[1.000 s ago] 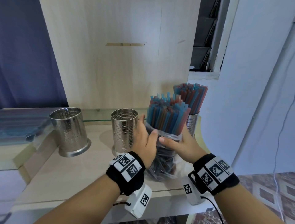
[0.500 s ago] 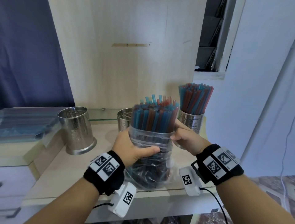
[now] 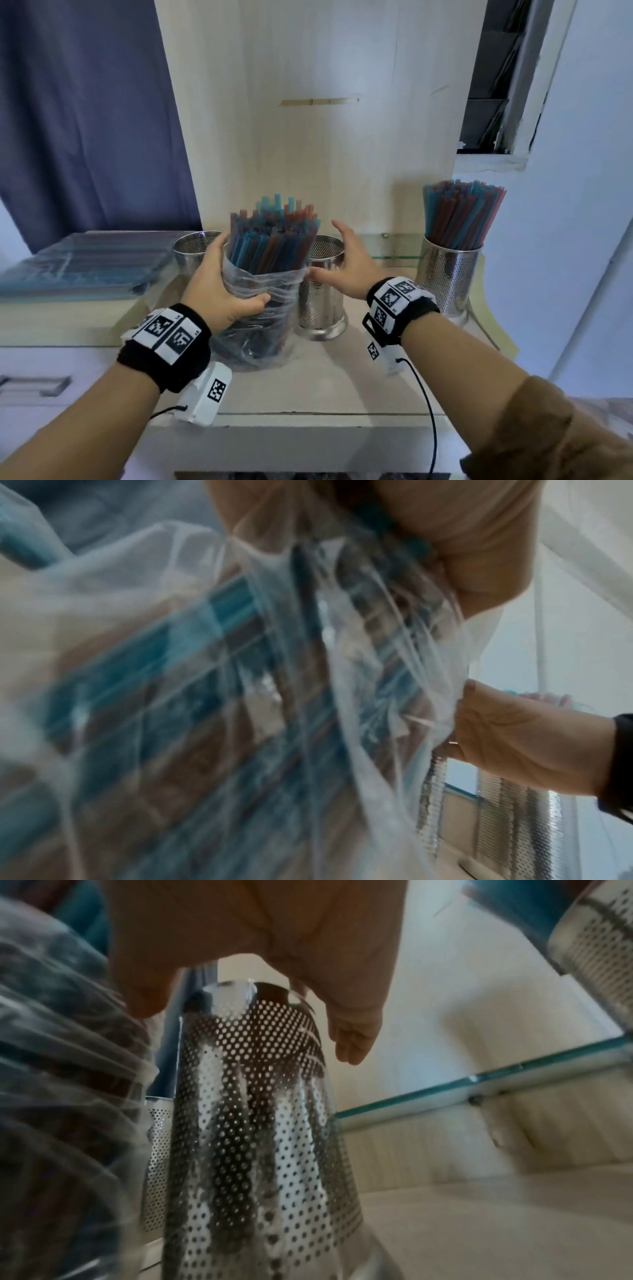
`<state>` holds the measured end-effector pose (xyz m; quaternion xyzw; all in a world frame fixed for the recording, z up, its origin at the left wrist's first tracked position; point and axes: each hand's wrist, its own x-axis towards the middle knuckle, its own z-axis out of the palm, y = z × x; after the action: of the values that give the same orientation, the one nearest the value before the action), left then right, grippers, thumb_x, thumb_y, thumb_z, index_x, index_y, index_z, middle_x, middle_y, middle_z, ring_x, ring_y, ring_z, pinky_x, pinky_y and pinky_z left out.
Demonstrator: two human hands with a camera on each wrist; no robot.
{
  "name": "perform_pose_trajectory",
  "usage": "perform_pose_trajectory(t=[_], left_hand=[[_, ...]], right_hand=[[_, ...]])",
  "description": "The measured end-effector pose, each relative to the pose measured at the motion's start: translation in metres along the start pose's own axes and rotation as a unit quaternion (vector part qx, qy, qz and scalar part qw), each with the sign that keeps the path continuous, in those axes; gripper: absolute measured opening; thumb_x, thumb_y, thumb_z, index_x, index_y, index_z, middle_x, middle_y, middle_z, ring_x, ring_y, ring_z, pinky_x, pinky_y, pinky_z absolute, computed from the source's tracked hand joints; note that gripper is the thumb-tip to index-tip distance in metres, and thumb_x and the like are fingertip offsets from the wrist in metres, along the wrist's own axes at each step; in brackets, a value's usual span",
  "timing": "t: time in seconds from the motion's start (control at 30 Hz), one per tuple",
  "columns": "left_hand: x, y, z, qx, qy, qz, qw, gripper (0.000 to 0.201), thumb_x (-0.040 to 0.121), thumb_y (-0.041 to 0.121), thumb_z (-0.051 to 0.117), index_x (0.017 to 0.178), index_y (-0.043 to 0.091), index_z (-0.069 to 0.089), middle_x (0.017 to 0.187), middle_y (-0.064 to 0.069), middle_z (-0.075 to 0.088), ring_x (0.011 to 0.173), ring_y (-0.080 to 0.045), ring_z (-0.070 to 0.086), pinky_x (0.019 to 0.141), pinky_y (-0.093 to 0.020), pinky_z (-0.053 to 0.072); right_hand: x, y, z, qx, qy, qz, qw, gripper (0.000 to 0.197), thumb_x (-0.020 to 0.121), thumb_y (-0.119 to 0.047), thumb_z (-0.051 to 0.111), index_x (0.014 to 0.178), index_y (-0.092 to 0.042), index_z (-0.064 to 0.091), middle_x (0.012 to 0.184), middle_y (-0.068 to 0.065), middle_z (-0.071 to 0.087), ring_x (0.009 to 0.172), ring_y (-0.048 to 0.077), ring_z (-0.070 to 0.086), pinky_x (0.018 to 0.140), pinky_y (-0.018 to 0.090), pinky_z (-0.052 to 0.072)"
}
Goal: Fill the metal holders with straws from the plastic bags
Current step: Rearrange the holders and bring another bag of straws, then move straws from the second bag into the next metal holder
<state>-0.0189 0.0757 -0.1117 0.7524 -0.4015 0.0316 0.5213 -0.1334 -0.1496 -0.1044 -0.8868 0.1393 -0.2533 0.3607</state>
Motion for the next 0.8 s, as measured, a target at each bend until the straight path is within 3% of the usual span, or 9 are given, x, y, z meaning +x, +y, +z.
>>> perform_pose_trajectory(t=[0.1,0.17,0.27,0.37,0.43,0.53,0.67,0.8], left_hand=[[0.007,-0.007,0.002,0.006,0.030,-0.009,0.999,0.114,0.058,0.013,0.091,0.151,0.022,0.025,0.136,0.002,0.053,0.123,-0.011,0.053,0.110,-0.034,0.040],[0.013,-0.013,0.009,0.011,0.044,-0.009,0.999,0.118,0.055,0.020,0.090,0.151,0.022,0.022,0.139,0.003,0.049,0.126,-0.011,0.049,0.112,-0.038,0.039],[0.022,-0.012,0.026,0.043,0.043,-0.016,0.998,0.127,0.046,0.035,0.085,0.153,0.027,0.016,0.148,-0.002,0.036,0.137,-0.018,0.038,0.115,-0.041,0.033],[0.026,-0.008,0.048,0.067,0.025,-0.014,0.997,0.129,0.052,0.025,0.088,0.154,0.027,0.010,0.140,-0.009,0.036,0.135,-0.024,0.035,0.113,-0.045,0.032],[0.030,-0.008,0.062,0.083,0.029,-0.002,0.996,0.129,0.053,0.028,0.089,0.154,0.028,0.009,0.133,-0.010,0.041,0.131,-0.027,0.038,0.110,-0.048,0.034],[0.035,-0.009,0.076,0.107,0.030,0.016,0.994,0.128,0.054,0.034,0.089,0.154,0.026,0.010,0.134,-0.010,0.045,0.128,-0.026,0.042,0.106,-0.042,0.035],[0.034,-0.007,0.089,0.072,0.056,0.036,0.995,0.127,0.058,0.042,0.090,0.154,0.020,0.010,0.146,-0.010,0.037,0.134,-0.022,0.037,0.108,-0.034,0.033],[0.032,-0.008,0.096,-0.029,0.085,0.041,0.995,0.119,0.066,0.042,0.084,0.153,0.024,0.005,0.152,-0.009,0.032,0.139,-0.018,0.036,0.112,-0.033,0.034]], right_hand=[[0.008,0.004,0.007,0.060,0.019,0.043,0.997,0.116,0.068,-0.050,0.086,0.156,-0.020,0.016,0.155,0.004,0.036,0.135,0.016,0.042,0.111,0.031,0.035],[0.010,0.009,0.006,0.075,0.024,0.067,0.995,0.114,0.069,-0.045,0.087,0.156,-0.018,0.019,0.149,0.003,0.044,0.127,0.013,0.047,0.104,0.024,0.036],[0.008,0.019,-0.006,0.045,0.052,0.091,0.993,0.113,0.069,-0.044,0.087,0.156,-0.014,0.020,0.149,0.004,0.045,0.130,0.017,0.047,0.102,0.023,0.035],[0.001,0.032,-0.029,-0.006,0.080,0.115,0.990,0.112,0.069,-0.047,0.086,0.155,-0.010,0.024,0.146,0.003,0.048,0.131,0.019,0.048,0.103,0.024,0.036],[-0.007,0.041,-0.049,-0.021,0.093,0.123,0.988,0.102,0.066,-0.048,0.088,0.148,-0.012,0.037,0.133,-0.002,0.057,0.122,0.016,0.055,0.099,0.025,0.042],[-0.019,0.048,-0.074,-0.047,0.083,0.120,0.988,0.083,0.068,-0.045,0.087,0.137,-0.019,0.049,0.117,-0.009,0.061,0.110,0.011,0.059,0.089,0.022,0.041],[-0.023,0.054,-0.085,-0.059,0.064,0.121,0.989,0.087,0.069,-0.048,0.085,0.140,-0.018,0.045,0.121,-0.009,0.060,0.113,0.011,0.058,0.094,0.024,0.041],[-0.025,0.058,-0.079,-0.041,0.084,0.114,0.989,0.084,0.070,-0.045,0.086,0.138,-0.019,0.045,0.118,-0.011,0.059,0.107,0.006,0.057,0.088,0.017,0.038]])
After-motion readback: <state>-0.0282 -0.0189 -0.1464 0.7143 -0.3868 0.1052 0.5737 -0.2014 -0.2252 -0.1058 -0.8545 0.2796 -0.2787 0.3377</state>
